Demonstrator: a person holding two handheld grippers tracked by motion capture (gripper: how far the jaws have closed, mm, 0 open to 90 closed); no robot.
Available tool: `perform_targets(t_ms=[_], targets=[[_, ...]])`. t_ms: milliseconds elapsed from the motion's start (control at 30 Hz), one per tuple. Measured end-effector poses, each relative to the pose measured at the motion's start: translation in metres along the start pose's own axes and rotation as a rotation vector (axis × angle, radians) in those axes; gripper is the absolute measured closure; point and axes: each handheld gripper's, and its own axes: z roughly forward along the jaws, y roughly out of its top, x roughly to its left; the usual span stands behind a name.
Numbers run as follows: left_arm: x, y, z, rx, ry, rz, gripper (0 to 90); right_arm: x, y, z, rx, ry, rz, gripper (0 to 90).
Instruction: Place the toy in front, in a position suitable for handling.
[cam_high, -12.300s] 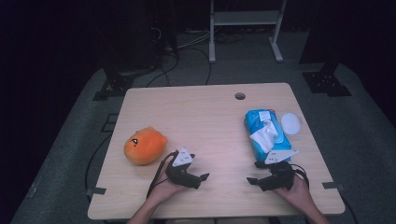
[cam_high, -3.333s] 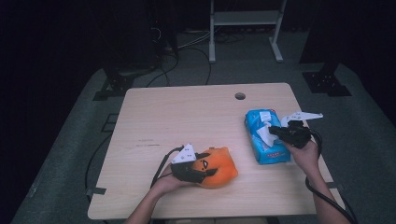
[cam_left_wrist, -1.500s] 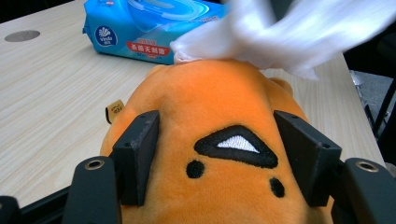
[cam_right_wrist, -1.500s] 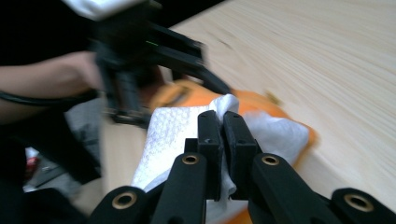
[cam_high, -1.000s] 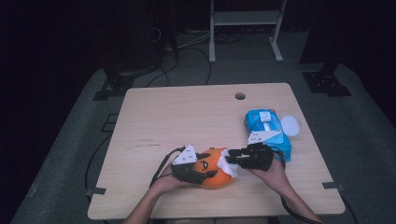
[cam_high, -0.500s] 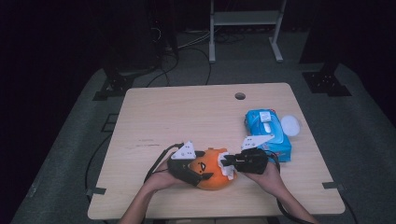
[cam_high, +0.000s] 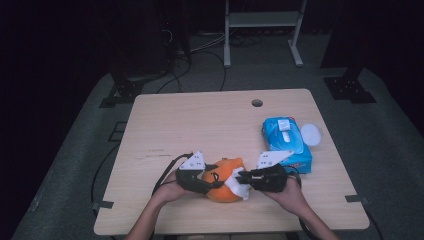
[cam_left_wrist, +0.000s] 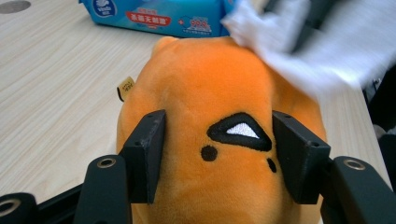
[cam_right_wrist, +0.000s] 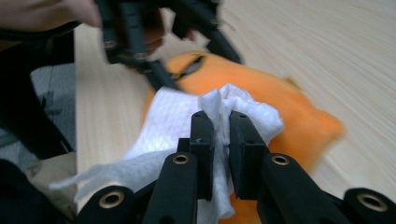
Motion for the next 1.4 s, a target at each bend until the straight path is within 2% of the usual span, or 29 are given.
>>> perform_targets(t_ms=[67,100,167,233,300,333,400,433,467,533,567,667,733,800,867,900,933,967,1000,1033,1067,1133,1167,1200,1267,1333,1400], targets=[[0.003,-0.002,-0.001,-0.008,-0.008,-0.005,39.9,0.007,0.002,0.005,0.018,-0.019,-0.049,80.1],[0.004,-0.002,-0.002,-0.004,-0.009,-0.004,39.9,0.007,0.003,0.005,0.021,-0.019,-0.058,80.1],[0.007,-0.002,-0.004,-0.008,-0.008,-0.019,39.9,0.003,0.001,0.002,0.022,-0.017,-0.046,80.2],[0.010,-0.004,-0.005,-0.019,-0.016,-0.039,39.9,-0.003,-0.005,-0.002,0.039,-0.050,-0.045,80.3],[0.011,-0.004,-0.004,-0.024,-0.022,-0.046,39.8,-0.008,-0.010,-0.007,0.037,-0.054,-0.013,80.3],[0.011,-0.004,-0.003,-0.025,-0.022,-0.046,39.7,-0.007,-0.011,-0.008,0.042,-0.067,-0.027,80.3],[0.012,-0.003,-0.002,-0.024,-0.013,-0.046,39.6,-0.005,-0.010,-0.008,0.038,-0.061,-0.030,80.2],[0.012,-0.003,-0.001,-0.030,-0.008,-0.051,39.6,-0.001,-0.008,-0.007,0.029,-0.048,-0.043,80.2],[0.012,-0.004,-0.001,-0.032,-0.007,-0.060,39.3,0.007,-0.004,-0.002,0.032,-0.020,-0.076,80.2],[0.012,-0.004,-0.002,-0.034,-0.008,-0.065,39.0,0.011,-0.002,0.001,0.040,-0.022,-0.092,80.2],[0.012,-0.003,-0.002,-0.033,-0.008,-0.069,37.0,0.012,-0.002,0.004,0.050,-0.032,-0.103,80.2],[0.012,0.002,-0.009,-0.043,-0.023,-0.083,19.6,0.004,-0.006,0.003,0.044,-0.024,-0.068,80.3],[0.012,0.005,-0.014,-0.035,-0.028,-0.084,17.5,0.002,-0.007,0.001,0.044,-0.029,-0.061,80.2],[0.013,0.003,-0.016,-0.025,-0.037,-0.082,20.8,0.000,-0.008,-0.001,0.039,-0.035,-0.046,80.2],[0.013,0.000,-0.015,-0.015,-0.033,-0.086,32.1,0.000,-0.006,-0.002,0.029,-0.037,-0.045,80.2],[0.014,-0.001,-0.014,-0.011,-0.027,-0.085,35.4,0.003,-0.004,-0.002,0.024,-0.044,-0.059,80.2],[0.014,0.000,-0.010,-0.036,-0.033,-0.097,39.1,0.011,0.000,0.001,0.021,-0.048,-0.093,80.2],[0.014,0.000,-0.010,-0.036,-0.033,-0.097,39.8,0.011,0.000,0.001,0.021,-0.048,-0.093,80.2],[0.013,0.001,-0.008,-0.041,-0.030,-0.099,39.7,0.020,0.005,0.007,0.008,-0.019,-0.116,80.2],[0.012,0.003,-0.006,-0.041,-0.029,-0.100,39.7,0.020,0.005,0.007,0.008,-0.019,-0.116,80.2],[0.011,0.004,-0.006,-0.034,-0.028,-0.088,39.5,0.029,0.009,0.015,0.038,-0.029,-0.173,80.2],[0.010,0.002,-0.006,-0.025,-0.020,-0.081,39.6,0.029,0.010,0.019,0.050,-0.036,-0.192,80.2],[0.010,0.002,-0.006,-0.025,-0.020,-0.081,39.7,0.029,0.010,0.019,0.050,-0.036,-0.192,80.2],[0.010,0.001,-0.007,-0.023,-0.020,-0.080,39.8,0.023,0.008,0.014,0.045,-0.044,-0.165,80.3],[0.012,-0.001,-0.008,-0.020,-0.018,-0.077,39.8,0.020,0.007,0.012,0.042,-0.056,-0.163,80.3],[0.014,-0.004,-0.009,-0.021,-0.020,-0.079,39.8,0.010,0.003,0.004,0.031,-0.087,-0.125,80.3],[0.015,-0.006,-0.010,-0.024,-0.022,-0.083,39.7,-0.006,-0.006,-0.007,0.039,-0.126,-0.075,80.2]])
